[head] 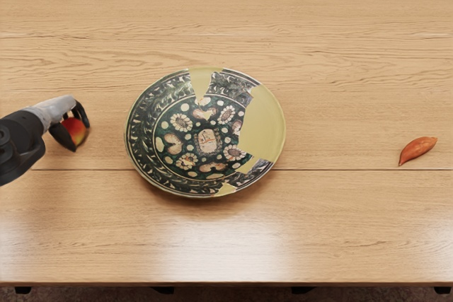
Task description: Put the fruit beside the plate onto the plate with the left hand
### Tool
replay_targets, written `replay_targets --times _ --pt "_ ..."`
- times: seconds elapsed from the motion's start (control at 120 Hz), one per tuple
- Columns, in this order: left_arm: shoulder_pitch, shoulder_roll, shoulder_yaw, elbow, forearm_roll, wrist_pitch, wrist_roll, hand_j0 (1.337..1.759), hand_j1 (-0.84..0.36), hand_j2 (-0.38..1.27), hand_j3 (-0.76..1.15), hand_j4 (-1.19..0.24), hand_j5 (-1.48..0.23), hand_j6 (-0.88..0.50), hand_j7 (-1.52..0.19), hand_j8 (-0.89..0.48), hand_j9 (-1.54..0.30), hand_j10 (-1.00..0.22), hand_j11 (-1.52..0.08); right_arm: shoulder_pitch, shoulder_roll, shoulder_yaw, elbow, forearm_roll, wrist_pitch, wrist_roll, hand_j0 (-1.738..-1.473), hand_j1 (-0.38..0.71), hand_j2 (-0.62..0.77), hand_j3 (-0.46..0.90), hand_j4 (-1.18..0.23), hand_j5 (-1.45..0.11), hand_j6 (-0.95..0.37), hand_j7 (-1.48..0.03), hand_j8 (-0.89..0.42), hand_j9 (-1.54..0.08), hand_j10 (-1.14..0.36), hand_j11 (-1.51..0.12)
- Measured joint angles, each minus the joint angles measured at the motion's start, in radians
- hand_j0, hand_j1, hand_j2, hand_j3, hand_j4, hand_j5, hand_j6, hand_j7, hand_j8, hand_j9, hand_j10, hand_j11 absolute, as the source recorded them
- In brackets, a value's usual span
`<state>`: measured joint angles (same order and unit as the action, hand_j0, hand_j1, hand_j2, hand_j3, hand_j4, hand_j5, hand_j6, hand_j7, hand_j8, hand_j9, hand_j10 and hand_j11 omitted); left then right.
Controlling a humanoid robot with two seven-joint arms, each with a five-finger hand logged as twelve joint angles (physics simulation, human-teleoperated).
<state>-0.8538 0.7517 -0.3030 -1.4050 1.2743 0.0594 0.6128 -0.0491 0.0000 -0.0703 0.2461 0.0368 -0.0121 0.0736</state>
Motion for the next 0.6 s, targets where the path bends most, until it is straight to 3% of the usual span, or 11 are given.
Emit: replay_targets --times 0.083,0.225,0.3,0.417,0.475,0.567,0.6 --pt "-0.015 0.009 -0.05 0.001 -0.112 -0.005 -0.001 1.649 -0.21 0.17 0.0 -0.67 -0.91 -0.32 -0.91 -0.46 -0.92 -0.58 -0.91 0.0 0.0 0.0 0.0 0.0 0.0 0.0 -1.658 -0.34 0.0 0.0 -0.01 -0.01 -0.01 -0.01 -0.01 -0.01 -0.01 -0.01" --pt "-0.018 0.011 -0.163 0.001 -0.296 -0.056 -0.001 1.651 -0.26 0.33 0.0 -0.66 -0.94 -0.31 -0.93 -0.39 -0.92 -0.6 -0.92 0.0 0.0 0.0 -0.001 0.0 0.0 0.0 -1.658 -0.34 0.0 0.0 -0.01 -0.01 -0.01 -0.01 -0.01 -0.01 -0.01 -0.01" --pt "-0.027 0.014 -0.239 0.001 -0.368 -0.11 -0.001 1.652 -0.25 0.31 0.0 -0.65 -0.94 -0.32 -0.93 -0.38 -0.92 -0.6 -0.92 0.0 0.0 0.0 -0.001 0.0 0.0 0.0 -1.658 -0.34 0.0 0.0 -0.01 -0.01 -0.01 -0.01 -0.01 -0.01 -0.01 -0.01" --pt "-0.103 0.013 -0.331 0.0 -0.462 -0.209 -0.002 1.653 -0.24 0.27 0.0 -0.65 -0.95 -0.31 -0.94 -0.38 -0.91 -0.6 -0.91 0.0 0.0 0.0 -0.001 0.0 0.0 0.0 -1.658 -0.34 0.0 0.0 -0.01 -0.01 -0.01 -0.01 -0.01 -0.01 -0.01 -0.01" --pt "-0.143 0.003 -0.351 -0.001 -0.5 -0.257 -0.002 1.654 -0.26 0.32 0.0 -0.64 -0.95 -0.3 -0.95 -0.37 -0.91 -0.6 -0.91 0.0 0.0 0.0 -0.001 0.0 0.0 0.0 -1.658 -0.34 0.0 0.0 -0.01 -0.01 -0.01 -0.01 -0.01 -0.01 -0.01 -0.01" --pt "-0.161 -0.034 -0.366 -0.001 -0.544 -0.333 -0.002 1.654 -0.28 0.38 0.0 -0.63 -0.96 -0.29 -0.95 -0.37 -0.91 -0.59 -0.91 0.0 0.0 0.0 -0.001 0.0 0.0 0.0 -1.658 -0.34 0.0 0.0 -0.01 -0.01 -0.01 -0.01 -0.01 -0.01 -0.01 -0.01" --pt "-0.168 -0.055 -0.369 -0.002 -0.552 -0.354 -0.002 1.654 -0.26 0.32 0.0 -0.64 -0.96 -0.3 -0.95 -0.37 -0.9 -0.6 -0.91 0.0 0.0 0.0 0.0 0.0 0.0 0.0 -1.658 -0.34 0.0 0.0 -0.01 -0.01 -0.01 -0.01 -0.01 -0.01 -0.01 -0.01"
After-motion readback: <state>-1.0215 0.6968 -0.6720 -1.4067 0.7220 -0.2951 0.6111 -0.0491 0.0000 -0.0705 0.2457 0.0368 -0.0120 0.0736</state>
